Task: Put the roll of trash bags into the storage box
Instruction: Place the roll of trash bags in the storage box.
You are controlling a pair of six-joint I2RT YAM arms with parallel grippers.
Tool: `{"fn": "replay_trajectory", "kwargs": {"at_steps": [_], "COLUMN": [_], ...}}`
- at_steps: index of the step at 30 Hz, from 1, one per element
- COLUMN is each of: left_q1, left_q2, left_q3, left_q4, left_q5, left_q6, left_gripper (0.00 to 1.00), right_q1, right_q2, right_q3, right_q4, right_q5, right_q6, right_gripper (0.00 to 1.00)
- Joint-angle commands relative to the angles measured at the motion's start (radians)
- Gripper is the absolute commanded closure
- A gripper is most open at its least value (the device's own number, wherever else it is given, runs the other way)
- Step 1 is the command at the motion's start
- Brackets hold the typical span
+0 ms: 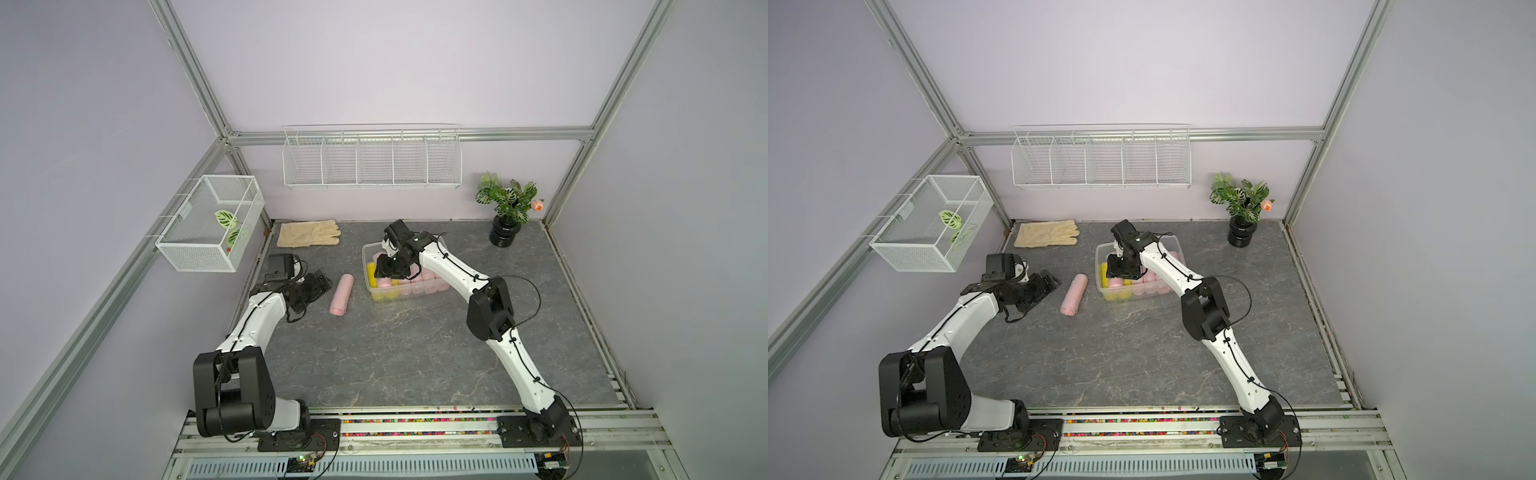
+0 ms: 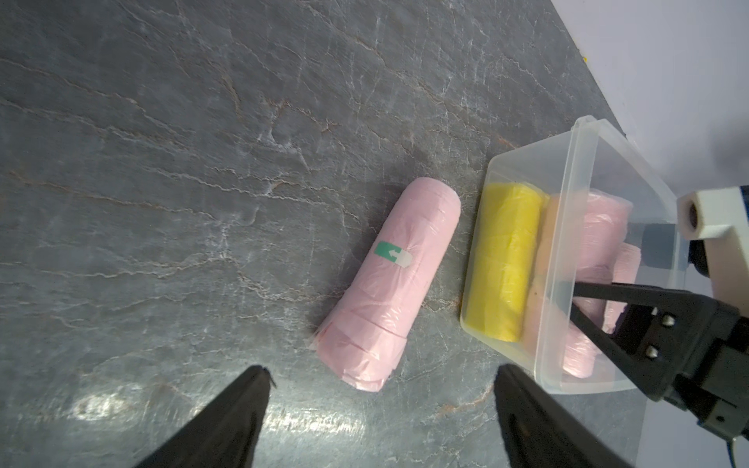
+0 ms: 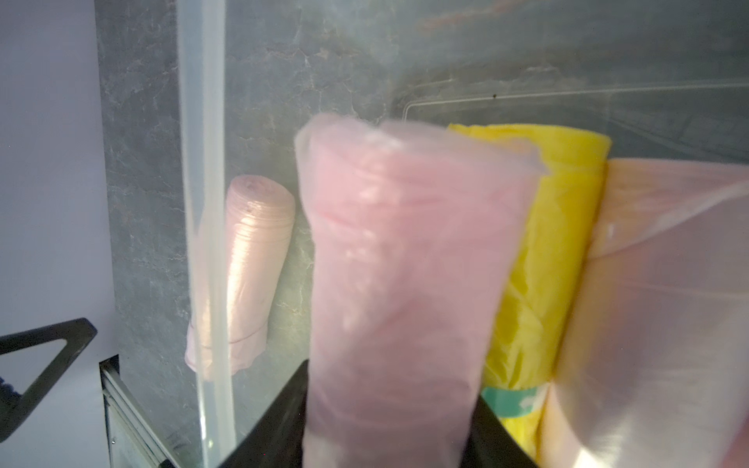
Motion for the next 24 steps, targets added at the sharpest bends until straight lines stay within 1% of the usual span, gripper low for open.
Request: {"fn": "replay_trajectory", "kwargs": {"at_steps": [1,6,13,18,21,24], "left_q1": [-0.006,-0.007,-0.009,-0.01,-0.013,-0.025], "left_q2": [0.006,0.006,0.026,0.036,0.061,0.089], "left_q3": [0.014,0.021,0.04,0.052,0.066,0.091], "left_q4": [-0.004,-0.013,-0.03,-0.038,-0.037,-0.065], "left_q5": [0.0,-0.004,-0.001,-0.002,0.056,0.051], "left_q6": [0.009,0.015,0.035,0.051,0.102,0.132], "left_gripper": [0.09,0.09,0.08,0.08,0.08,0.08], "right_q1": [-0.008,-0.007,-0.026,-0.045,-0.052,-0.056], "right_q2": [0.02,0.006,-0.048,-0.087,-0.103,-0.125], "right_q3": [0.013,0.013,0.003,-0.028,-0.042,-0.059], "right_q4": [-0.04,-0.043,-0.064,-0.074,-0.085,-0.09], "right_q5": [-0.004,0.008,0.028,0.045,0.052,0.061], "right_q6": [-0.006,-0.005,-0.026,-0.046,-0.056,-0.067], "right_gripper": [0.41,0.34,0.3,0.29,0.28,0.28]}}
